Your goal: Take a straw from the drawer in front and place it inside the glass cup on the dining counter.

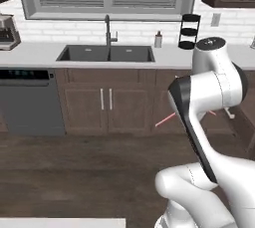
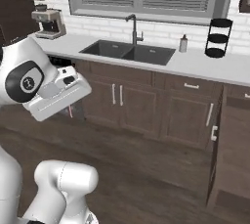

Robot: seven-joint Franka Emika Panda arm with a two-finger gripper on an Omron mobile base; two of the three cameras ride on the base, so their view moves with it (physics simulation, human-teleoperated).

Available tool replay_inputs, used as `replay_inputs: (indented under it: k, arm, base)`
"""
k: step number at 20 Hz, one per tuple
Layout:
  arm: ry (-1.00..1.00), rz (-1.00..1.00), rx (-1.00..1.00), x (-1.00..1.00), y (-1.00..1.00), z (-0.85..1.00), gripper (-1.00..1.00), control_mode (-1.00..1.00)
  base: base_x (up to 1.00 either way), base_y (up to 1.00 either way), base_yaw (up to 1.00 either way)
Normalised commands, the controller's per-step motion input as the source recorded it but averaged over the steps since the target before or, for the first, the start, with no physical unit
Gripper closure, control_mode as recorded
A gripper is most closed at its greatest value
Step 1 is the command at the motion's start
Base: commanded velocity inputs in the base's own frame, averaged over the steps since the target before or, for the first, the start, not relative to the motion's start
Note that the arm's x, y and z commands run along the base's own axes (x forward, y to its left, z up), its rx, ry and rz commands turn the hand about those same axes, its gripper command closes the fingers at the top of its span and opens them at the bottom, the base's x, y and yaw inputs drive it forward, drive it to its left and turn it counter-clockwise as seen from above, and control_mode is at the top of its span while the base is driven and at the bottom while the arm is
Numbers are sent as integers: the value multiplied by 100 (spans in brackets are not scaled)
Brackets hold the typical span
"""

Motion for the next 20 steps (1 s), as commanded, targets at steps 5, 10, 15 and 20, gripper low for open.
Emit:
replay_inputs:
  k: [5,10,15,20]
  arm:
    - [0,0,0,0,0,0,100,100]
    - [0,0,0,0,0,0,100,100]
    - [0,0,0,0,0,0,100,100]
    - [0,0,0,0,0,0,100,100]
  base:
    - [100,-25,4]
    - [100,-27,4]
    - [100,0,25]
    - [78,28,67]
